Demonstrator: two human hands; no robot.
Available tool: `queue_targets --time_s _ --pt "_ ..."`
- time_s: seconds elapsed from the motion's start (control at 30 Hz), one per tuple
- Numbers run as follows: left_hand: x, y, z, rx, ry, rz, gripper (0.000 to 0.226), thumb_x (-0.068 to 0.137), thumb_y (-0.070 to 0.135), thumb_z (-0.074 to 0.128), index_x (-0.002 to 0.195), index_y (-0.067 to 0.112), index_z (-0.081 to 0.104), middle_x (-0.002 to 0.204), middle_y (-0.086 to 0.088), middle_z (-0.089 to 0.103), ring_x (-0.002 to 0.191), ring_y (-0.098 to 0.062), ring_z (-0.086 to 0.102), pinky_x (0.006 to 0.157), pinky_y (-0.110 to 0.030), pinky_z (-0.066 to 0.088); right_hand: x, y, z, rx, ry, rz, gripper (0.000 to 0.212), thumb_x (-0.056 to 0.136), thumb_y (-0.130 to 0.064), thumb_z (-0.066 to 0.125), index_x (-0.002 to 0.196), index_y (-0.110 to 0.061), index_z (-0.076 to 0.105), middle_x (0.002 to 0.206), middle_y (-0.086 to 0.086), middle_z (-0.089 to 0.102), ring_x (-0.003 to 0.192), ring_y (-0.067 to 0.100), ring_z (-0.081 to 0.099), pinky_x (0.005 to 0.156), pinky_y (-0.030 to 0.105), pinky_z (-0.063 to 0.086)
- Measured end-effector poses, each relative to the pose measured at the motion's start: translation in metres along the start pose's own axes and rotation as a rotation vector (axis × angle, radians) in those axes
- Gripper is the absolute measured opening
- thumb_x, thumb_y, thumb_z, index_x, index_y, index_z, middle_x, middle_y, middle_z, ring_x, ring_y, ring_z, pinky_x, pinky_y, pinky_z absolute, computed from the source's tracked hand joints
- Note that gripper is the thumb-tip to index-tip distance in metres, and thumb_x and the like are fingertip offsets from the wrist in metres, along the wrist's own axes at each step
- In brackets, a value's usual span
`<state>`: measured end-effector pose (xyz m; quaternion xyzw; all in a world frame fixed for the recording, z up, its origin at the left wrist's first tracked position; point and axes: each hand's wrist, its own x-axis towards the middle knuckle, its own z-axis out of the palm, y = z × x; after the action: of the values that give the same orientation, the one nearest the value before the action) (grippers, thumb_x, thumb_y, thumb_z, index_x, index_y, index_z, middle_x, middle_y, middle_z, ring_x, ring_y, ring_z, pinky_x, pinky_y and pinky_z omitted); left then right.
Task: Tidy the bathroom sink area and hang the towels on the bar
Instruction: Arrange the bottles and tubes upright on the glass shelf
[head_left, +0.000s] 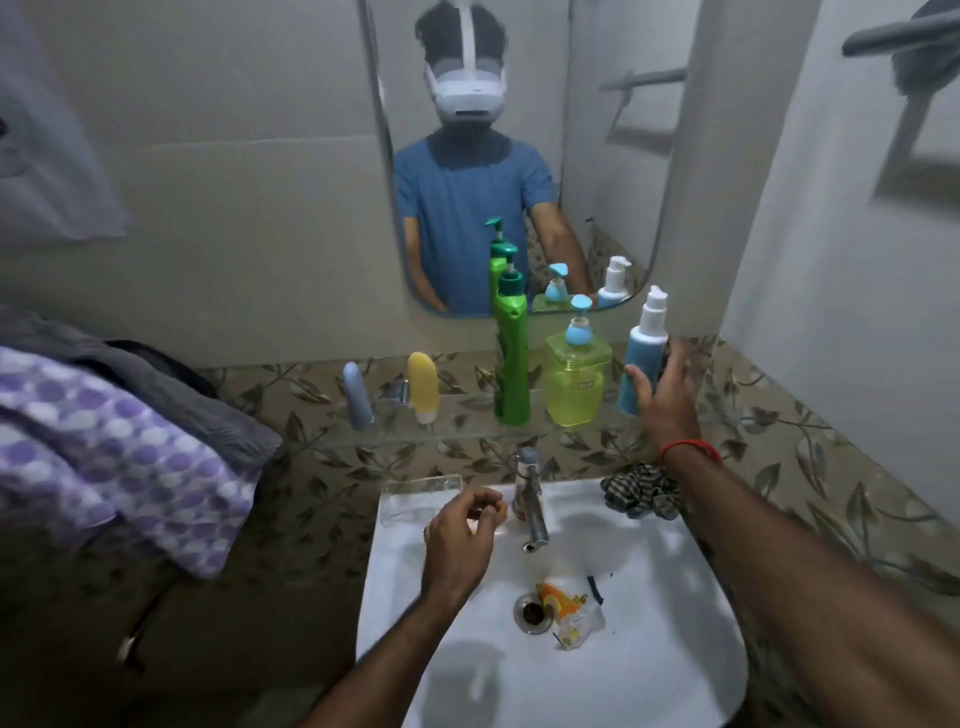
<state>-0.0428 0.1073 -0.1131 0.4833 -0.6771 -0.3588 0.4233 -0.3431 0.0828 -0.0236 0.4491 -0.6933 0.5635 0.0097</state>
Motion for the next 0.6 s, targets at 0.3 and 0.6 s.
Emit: queue_targets --time_s 0.3,0.6 --pt "0.004 -0.022 -0.016 -0.066 0.079 -0.177 0.017 0.094 0.01 0.064 0.099 0.024 0.073 0.101 0.003 0.076 0.096 -0.009 0.07 0.064 -0.003 0.045 0.014 0.005 0.006 0.02 -0.05 0.039 0.056 0.095 -0.024 0.062 0.142 -0.013 0.036 0.138 0.02 0.051 0.124 0.037 0.053 0.101 0.052 0.046" --pt "0.0 -0.031 -0.019 0.132 0.148 -0.082 0.026 0.106 0.034 0.044 0.109 0.028 0.069 0.11 0.01 0.069 0.108 -0.01 0.06 0.094 -0.036 0.04 -0.038 0.004 0.0 0.061 0.241 -0.119 0.034 0.1 -0.019 0.048 0.132 -0.009 0.051 0.125 0.018 0.052 0.114 0.026 0.053 0.099 0.026 0.043"
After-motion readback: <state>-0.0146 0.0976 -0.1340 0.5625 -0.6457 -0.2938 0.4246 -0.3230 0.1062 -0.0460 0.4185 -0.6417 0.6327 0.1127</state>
